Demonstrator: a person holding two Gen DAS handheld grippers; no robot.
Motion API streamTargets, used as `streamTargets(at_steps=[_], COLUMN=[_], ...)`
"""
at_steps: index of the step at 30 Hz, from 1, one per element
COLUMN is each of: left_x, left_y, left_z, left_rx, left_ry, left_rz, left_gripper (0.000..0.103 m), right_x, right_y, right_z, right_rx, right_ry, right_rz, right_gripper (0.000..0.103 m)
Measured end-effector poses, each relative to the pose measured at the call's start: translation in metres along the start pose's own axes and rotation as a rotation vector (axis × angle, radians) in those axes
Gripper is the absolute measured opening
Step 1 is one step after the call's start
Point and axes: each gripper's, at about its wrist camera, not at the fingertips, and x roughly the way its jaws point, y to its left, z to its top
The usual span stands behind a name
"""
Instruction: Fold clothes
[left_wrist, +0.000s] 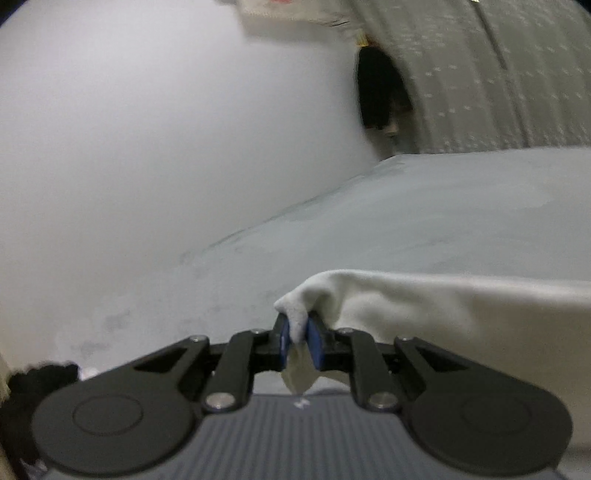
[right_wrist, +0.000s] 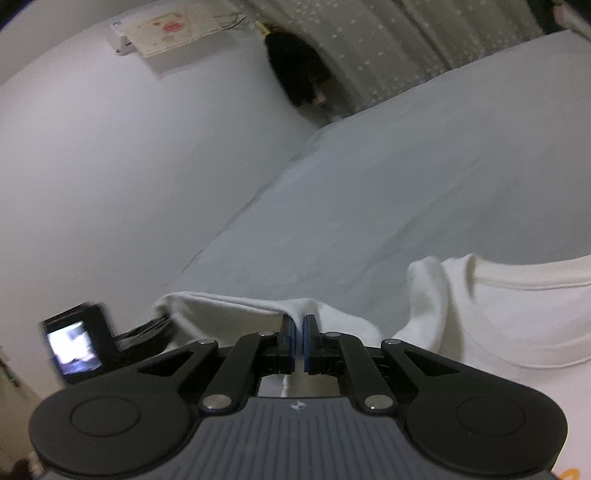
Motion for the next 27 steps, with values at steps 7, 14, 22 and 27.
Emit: streamTargets(at_steps=[7, 14, 22, 27], left_x=[0.015, 0.029, 0.034, 0.063], left_y=[0.03, 0.06, 0.103, 0.102], left_z=[0.009, -0.012, -0.043, -0.046], left_rx=[-0.313, -0.509, -0.803, -0.87], left_ry=[-0.125, -0.008, 0.253, 0.322], left_rz=[-0.043, -0.081, -0.297, -0.359], left_gripper=[0.012, 0.014, 0.058, 0.067], right_x=[0.018, 0.052, 0.054, 0.054], right_y=[0.016, 0.033, 0.036, 0.036], right_z=[-0.017, -0.044, -0.049, -0.047], right_rx=[-0.076, -0.172, -0.202, -0.198], right_ry=[0.118, 0.283, 0.296, 0.294], right_rz=[0.065, 0.044, 0.038, 0.038], right_gripper=[0.005, 0.006, 0.006, 0.006])
